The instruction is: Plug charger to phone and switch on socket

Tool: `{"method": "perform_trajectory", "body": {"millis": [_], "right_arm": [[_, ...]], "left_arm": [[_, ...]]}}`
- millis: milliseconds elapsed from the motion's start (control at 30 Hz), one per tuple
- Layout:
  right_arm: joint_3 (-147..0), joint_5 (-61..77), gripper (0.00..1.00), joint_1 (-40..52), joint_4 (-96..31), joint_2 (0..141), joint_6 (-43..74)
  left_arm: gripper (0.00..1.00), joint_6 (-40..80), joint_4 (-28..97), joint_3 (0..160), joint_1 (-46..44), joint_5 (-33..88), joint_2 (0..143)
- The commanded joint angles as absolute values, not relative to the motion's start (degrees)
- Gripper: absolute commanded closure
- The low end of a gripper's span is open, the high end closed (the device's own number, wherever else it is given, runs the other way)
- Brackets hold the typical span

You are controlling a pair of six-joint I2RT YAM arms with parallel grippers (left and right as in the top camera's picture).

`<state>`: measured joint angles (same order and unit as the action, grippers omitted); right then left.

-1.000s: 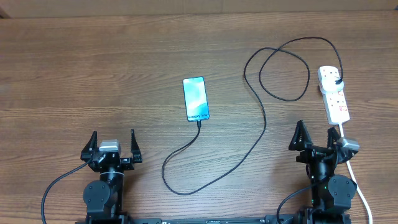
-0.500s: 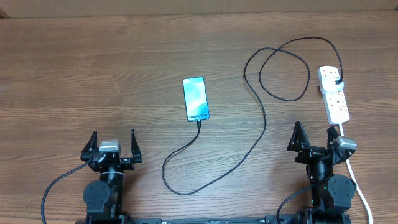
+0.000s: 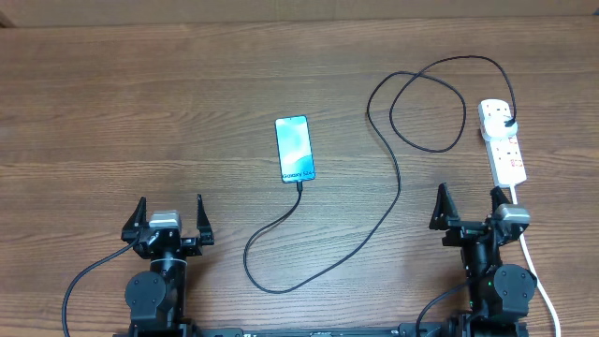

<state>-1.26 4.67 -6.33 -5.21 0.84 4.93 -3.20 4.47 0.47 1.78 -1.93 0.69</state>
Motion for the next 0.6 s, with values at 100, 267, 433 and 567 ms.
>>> {"method": "perform_trajectory", "body": {"millis": [100, 267, 433, 567], "right_arm": [[-0.47, 8.40, 0.00, -6.00, -4.21, 0.16, -0.32], [-0.47, 8.67, 0.00, -6.00, -4.16, 0.16, -0.34], [-0.47, 9.28, 0.00, -6.00, -4.16, 0.16, -4.05], [-0.47, 9.08, 0.00, -6.00, -4.27, 0.16, -4.51]], "left_arm": [[0.00, -4.08, 4.43, 0.32, 2.17, -1.48, 0.36], [0.00, -4.08, 4.45, 0.32, 2.17, -1.48, 0.36], [0.00, -4.08, 4.43, 0.32, 2.17, -1.48, 0.36], [0.00, -4.08, 4.43, 0.32, 2.17, -1.48, 0.36]]}}
